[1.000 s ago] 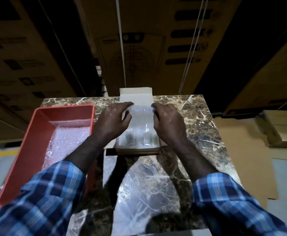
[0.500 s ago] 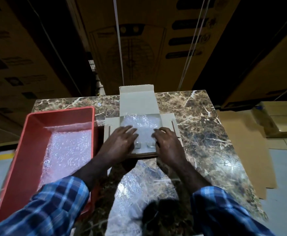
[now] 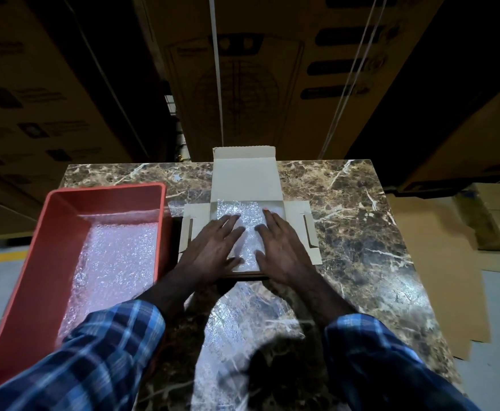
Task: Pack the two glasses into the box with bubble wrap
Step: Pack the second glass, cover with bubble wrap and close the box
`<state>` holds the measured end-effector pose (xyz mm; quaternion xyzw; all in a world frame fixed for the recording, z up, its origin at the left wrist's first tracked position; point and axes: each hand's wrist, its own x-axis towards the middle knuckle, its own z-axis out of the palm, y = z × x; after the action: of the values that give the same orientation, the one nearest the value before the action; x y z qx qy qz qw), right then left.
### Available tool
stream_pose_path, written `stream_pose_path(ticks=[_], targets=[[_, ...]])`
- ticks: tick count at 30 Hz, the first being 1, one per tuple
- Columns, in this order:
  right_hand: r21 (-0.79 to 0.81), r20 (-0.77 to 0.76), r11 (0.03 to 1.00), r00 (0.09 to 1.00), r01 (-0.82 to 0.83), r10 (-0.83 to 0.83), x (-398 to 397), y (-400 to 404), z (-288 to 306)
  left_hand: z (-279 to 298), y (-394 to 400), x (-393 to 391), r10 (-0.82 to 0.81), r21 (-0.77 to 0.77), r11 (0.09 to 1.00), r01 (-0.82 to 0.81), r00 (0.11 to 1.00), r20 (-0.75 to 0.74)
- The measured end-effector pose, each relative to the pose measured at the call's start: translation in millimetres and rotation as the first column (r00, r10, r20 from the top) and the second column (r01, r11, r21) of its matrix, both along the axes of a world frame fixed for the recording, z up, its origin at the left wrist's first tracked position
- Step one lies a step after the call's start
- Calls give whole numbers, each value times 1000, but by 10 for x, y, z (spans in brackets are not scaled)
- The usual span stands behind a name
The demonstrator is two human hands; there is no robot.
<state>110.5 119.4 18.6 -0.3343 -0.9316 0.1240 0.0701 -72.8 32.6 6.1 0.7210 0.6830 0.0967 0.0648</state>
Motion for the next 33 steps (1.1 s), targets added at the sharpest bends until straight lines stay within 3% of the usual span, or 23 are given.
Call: stream_pose_path(ticks=[4, 9, 16, 22, 33], targets=[[-46, 196, 997, 979, -55, 63, -38, 93, -35, -21, 109, -62, -33, -226, 974, -4, 987, -160], [-31, 270, 991, 953, -133, 136, -7, 270, -52, -16, 183, -197, -65, -252, 968, 11, 976, -209], [-17, 328, 980, 925, -197, 192, 56, 403, -50, 44, 198, -206, -33, -311, 950, -21, 986, -166], [-31, 383, 985, 908, -172, 171, 52, 467, -53, 86, 215, -204, -16, -380, 921, -83, 968, -249], [-9, 406, 987, 901, -159, 149, -35, 464, 14, 208, 342, -215, -28, -427, 903, -47, 985, -167]])
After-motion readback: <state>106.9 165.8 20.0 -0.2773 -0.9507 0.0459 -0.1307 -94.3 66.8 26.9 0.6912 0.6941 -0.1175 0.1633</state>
